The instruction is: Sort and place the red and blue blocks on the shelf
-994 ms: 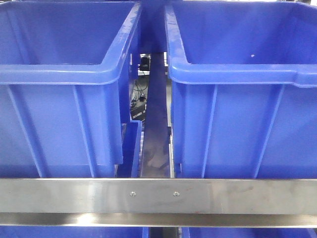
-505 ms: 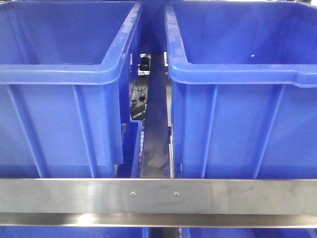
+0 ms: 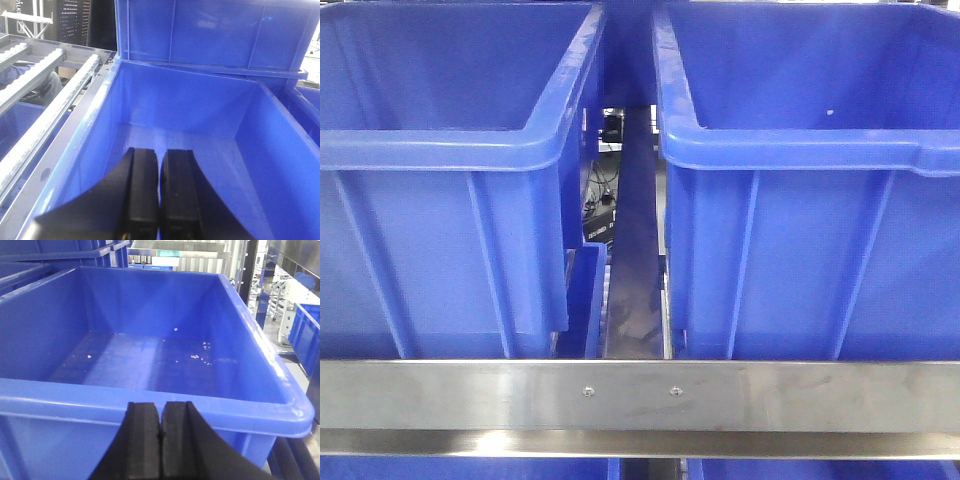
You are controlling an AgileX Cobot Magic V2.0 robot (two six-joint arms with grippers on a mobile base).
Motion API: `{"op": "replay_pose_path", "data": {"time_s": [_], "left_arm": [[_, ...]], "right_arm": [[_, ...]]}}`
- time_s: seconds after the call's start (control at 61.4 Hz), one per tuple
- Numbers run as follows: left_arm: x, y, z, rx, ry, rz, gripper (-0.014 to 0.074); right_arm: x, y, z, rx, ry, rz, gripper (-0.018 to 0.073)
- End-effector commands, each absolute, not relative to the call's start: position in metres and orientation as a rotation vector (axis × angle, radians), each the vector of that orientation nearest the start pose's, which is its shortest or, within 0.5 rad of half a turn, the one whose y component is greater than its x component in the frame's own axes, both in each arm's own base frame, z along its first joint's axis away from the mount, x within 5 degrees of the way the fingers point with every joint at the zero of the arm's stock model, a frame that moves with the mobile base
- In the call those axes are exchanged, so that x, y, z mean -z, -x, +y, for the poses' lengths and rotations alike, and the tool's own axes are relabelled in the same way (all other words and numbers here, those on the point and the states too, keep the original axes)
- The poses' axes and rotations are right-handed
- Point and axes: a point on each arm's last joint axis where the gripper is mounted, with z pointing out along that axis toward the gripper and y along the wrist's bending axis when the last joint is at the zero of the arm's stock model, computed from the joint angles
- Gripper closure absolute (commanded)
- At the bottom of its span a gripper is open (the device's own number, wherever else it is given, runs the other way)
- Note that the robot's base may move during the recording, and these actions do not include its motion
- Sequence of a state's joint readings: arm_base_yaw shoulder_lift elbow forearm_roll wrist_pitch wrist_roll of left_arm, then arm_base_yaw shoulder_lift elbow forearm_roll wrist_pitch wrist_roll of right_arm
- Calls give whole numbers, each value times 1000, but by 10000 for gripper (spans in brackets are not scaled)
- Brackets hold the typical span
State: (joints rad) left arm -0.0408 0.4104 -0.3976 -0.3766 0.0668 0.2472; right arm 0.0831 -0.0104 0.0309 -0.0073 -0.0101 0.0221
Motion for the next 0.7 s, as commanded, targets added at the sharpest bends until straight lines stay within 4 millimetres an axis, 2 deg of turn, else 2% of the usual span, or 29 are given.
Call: {"op": "replay_pose_path", "data": {"time_s": [0.0, 0.603, 0.684], "left_arm": [[-329, -95, -3, 145, 80, 1459, 473], [-329, -95, -3, 145, 80, 1459, 473], [-329, -95, -1, 57, 40, 1418, 472]], "right_arm": [[-220, -52, 4, -67, 57, 1369, 511], [-220, -52, 4, -67, 57, 1369, 511], [-220, -52, 4, -67, 57, 1369, 511]]}}
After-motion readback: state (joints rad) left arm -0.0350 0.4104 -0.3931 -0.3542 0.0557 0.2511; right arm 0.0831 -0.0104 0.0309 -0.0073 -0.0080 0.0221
